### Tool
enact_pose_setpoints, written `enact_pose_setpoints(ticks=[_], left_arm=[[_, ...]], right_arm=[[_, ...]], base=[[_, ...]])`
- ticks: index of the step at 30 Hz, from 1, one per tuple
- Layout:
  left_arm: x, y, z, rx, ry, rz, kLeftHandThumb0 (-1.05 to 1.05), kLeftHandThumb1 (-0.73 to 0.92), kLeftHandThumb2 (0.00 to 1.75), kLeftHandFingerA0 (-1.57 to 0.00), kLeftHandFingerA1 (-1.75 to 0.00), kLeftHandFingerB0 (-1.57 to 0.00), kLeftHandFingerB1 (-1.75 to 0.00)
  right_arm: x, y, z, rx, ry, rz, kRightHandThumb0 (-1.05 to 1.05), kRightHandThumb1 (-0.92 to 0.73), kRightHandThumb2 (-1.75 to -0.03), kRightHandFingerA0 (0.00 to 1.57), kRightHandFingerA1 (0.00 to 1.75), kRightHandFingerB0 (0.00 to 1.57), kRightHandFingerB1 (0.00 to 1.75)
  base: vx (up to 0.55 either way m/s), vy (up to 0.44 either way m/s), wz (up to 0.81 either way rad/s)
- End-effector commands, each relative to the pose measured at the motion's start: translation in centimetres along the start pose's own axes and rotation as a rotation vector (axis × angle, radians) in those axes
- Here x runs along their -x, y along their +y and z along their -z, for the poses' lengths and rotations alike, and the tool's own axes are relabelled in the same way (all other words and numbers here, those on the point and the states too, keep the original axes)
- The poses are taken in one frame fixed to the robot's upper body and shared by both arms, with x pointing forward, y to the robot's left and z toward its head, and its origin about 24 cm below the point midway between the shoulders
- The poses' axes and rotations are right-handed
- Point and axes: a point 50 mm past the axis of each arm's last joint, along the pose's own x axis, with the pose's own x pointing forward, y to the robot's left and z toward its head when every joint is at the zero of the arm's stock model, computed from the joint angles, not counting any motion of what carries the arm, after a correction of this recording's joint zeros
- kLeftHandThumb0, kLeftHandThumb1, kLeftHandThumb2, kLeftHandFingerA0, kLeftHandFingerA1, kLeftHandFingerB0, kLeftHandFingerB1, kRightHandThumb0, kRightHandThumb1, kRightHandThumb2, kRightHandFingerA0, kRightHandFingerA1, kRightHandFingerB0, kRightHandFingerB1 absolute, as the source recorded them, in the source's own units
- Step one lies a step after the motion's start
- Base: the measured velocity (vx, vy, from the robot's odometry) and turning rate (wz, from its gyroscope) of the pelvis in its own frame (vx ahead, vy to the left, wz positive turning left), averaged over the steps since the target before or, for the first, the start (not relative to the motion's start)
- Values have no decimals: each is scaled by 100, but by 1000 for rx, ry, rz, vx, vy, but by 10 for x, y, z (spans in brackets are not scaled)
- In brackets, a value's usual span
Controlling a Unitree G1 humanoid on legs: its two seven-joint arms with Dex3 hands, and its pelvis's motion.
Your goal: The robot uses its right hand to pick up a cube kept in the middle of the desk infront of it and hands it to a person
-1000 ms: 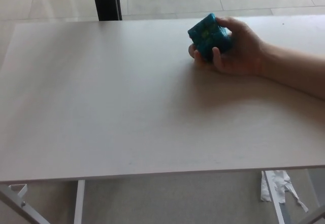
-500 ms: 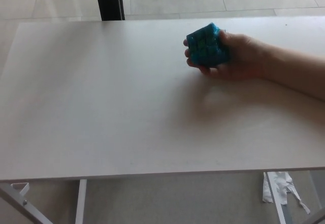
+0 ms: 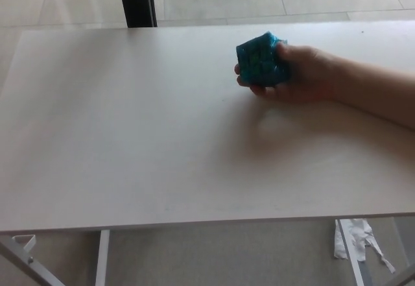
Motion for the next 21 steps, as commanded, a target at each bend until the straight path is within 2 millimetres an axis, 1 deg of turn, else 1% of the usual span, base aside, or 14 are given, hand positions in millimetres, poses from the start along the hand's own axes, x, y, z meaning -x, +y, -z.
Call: enact_pose_setpoints(ticks=[1,2,3,4,5,7,10,11,12,13,14,16,20,21], left_arm=[[1,6,-1,-11,5,-5,-59,48,55,-76,-55,-63,-41],[0,6,-3,-15,6,-11,-59,48,55,-76,-55,-64,-41],[0,6,-4,-15,8,-11,-60,47,55,-77,-55,-62,-40],[0,5,-5,-16,5,-11,-59,48,56,-75,-54,-63,-41],[-1,5,-7,-18,-1,-4,-61,47,55,-77,-57,-63,-41],[-1,5,-9,-22,-4,-6,-61,48,56,-75,-56,-65,-41],[-1,4,-10,-3,-11,-6,-60,47,55,-78,-58,-65,-42],[-2,3,-12,-11,-14,-5,-61,48,55,-78,-58,-64,-41],[-2,2,-12,0,-16,-6,-57,48,55,-78,-56,-64,-41],[-2,2,-12,4,-11,-9,-61,37,80,-69,-63,-60,-55],[-2,2,-11,-8,-9,-9,-59,49,56,-76,-56,-65,-41],[-2,2,-11,-25,-9,-8,-59,49,56,-76,-56,-65,-41],[-1,2,-10,-17,-12,5,-63,48,56,-77,-57,-64,-41],[-2,2,-10,-17,-10,1,-63,49,55,-77,-55,-67,-41]], right_arm=[[0,-2,-10,-50,-55,-65,-40,-61,-57,74,86,46,42],[0,-1,-10,-51,-50,-65,-39,-61,-57,74,86,45,41],[-1,0,-10,-46,-48,-66,-44,-48,-80,70,82,39,52],[-1,1,-9,-47,-44,-68,-43,-49,-79,71,82,39,52],[-1,3,-9,-38,-43,-84,-36,-62,-58,69,78,41,41],[-1,4,-9,-33,-41,-96,-36,-61,-58,71,80,42,41],[0,6,-8,33,-51,-104,-37,-61,-57,71,71,45,42],[0,7,-9,43,-52,-116,-39,-62,-58,66,68,42,42],[0,7,-10,40,-51,-126,-45,-50,-81,60,72,36,52],[0,8,-9,29,-53,-136,-39,-62,-57,64,70,42,42],[0,8,-9,29,-53,-138,-40,-62,-57,69,79,43,42],[0,7,-9,34,-52,-138,-40,-62,-57,69,79,43,42],[0,7,-10,83,-55,-165,-41,-62,-57,68,71,40,40],[0,7,-10,85,-51,-167,-41,-61,-57,69,70,41,40]], base=[[0,0,0],[0,0,0],[0,0,0],[0,0,0],[0,0,0],[0,0,0],[0,0,0],[0,0,0],[0,0,0],[0,0,0],[0,0,0],[0,0,0],[0,0,0],[0,0,0]])
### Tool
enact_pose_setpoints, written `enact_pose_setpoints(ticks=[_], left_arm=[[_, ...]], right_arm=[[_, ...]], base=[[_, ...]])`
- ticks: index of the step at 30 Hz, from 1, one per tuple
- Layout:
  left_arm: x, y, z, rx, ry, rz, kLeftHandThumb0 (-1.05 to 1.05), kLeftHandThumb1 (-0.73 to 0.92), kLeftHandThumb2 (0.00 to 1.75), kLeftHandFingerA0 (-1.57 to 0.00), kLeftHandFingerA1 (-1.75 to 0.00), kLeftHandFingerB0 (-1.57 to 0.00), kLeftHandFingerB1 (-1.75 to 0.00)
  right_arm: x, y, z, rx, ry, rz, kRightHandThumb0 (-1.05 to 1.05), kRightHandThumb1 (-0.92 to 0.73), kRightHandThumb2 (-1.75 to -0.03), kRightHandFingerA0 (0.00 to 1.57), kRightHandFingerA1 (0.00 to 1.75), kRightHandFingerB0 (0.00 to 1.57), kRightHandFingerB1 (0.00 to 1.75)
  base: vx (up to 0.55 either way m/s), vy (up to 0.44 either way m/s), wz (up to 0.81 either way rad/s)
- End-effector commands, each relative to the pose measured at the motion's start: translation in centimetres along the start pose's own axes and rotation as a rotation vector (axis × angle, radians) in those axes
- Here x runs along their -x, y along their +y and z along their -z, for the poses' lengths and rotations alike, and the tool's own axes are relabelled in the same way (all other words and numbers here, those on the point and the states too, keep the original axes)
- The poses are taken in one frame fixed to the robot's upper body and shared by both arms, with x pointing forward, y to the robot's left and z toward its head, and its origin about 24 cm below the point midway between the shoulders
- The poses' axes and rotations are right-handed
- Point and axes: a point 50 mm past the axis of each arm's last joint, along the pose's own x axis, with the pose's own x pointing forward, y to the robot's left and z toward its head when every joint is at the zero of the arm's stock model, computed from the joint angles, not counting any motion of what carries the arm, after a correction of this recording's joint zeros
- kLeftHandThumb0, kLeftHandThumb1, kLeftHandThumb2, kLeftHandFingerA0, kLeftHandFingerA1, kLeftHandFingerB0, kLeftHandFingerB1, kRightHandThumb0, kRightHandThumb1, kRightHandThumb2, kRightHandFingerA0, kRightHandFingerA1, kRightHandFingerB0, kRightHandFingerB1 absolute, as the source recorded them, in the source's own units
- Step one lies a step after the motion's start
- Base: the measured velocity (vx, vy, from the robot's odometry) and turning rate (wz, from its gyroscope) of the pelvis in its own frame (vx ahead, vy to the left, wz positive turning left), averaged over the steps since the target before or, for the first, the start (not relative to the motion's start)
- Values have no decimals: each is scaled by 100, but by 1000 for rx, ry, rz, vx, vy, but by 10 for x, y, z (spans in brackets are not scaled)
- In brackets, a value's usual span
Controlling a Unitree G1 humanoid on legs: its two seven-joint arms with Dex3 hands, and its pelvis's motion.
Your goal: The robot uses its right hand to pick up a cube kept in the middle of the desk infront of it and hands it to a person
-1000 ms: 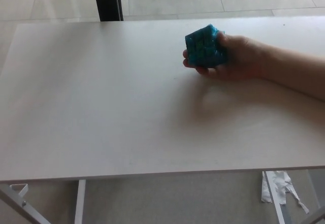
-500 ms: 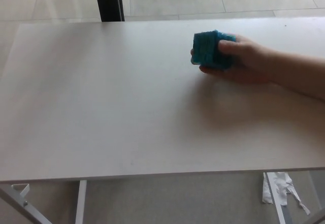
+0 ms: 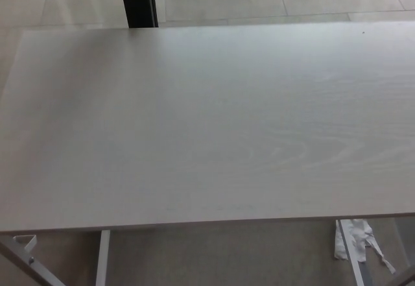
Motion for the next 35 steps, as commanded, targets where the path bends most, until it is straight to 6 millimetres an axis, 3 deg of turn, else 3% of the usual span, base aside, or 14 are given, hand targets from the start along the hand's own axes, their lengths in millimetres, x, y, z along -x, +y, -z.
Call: enact_pose_setpoints(ticks=[1,2,3,4,7,8,9,17,20,21,27,29,32,35], left_arm=[[0,7,-4,-15,1,-20,-63,49,55,-77,-55,-67,-41],[0,6,-6,-3,-4,-15,-61,48,56,-77,-56,-65,-41],[-1,5,-7,4,-5,-15,-64,37,80,-69,-63,-59,-54],[-1,4,-8,6,-5,-18,-59,49,56,-70,-50,-63,-41],[-1,3,-9,12,-3,-18,-61,48,56,-71,-51,-66,-41],[-1,4,-8,-5,-4,-16,-64,38,80,-68,-62,-60,-54],[-1,5,-9,-11,-7,-10,-64,48,56,-78,-56,-63,-40],[-1,7,-10,-8,-3,-14,-64,47,56,-77,-55,-65,-41],[1,10,-7,-13,-2,-9,-64,48,56,-77,-56,-65,-41],[2,12,-4,-11,3,-7,-65,47,55,-78,-56,-63,-41],[8,27,11,-53,38,-28,-63,48,56,-80,-58,-63,-41],[7,26,8,-52,30,-22,-66,47,56,-78,-58,-64,-41],[5,23,0,-49,22,-23,-61,48,56,-68,-52,-61,-41],[4,20,-1,-53,23,-18,-63,47,56,-69,-51,-58,-40]], right_arm=[[-1,-5,-11,18,-34,-25,-41,-61,-57,69,70,41,40],[-1,-4,-12,22,-36,-30,-40,-61,-57,71,74,42,41],[-1,-3,-12,17,-31,-35,-40,-62,-57,70,73,41,40],[-2,-3,-13,7,-23,-40,-38,-61,-57,67,68,42,41],[-2,-3,-13,6,-17,-48,-39,-61,-57,64,67,42,40],[-1,-4,-12,14,-13,-45,-39,-60,-57,65,67,43,40],[-1,-3,-12,12,-12,-52,-39,-61,-57,65,64,43,40],[0,0,-11,86,-57,-54,-50,-49,-81,61,71,33,48],[1,-1,-9,123,-65,-66,-51,-48,-80,65,79,29,46],[2,-2,-7,135,-57,-69,-44,-60,-58,69,84,35,33],[8,-15,9,151,-29,-78,-44,-55,-56,72,69,36,32],[7,-12,7,140,-44,-76,-42,-53,-57,86,128,35,34],[6,-9,9,113,-17,-62,-41,-54,-58,90,141,38,34],[6,-9,6,173,-40,-60,-42,-57,-57,72,101,40,33]], base=[[0,0,0],[0,0,0],[0,0,0],[0,0,0],[0,0,0],[0,0,0],[0,0,0],[0,0,0],[0,0,0],[0,0,0],[0,0,0],[0,0,0],[0,0,0],[0,0,0]])
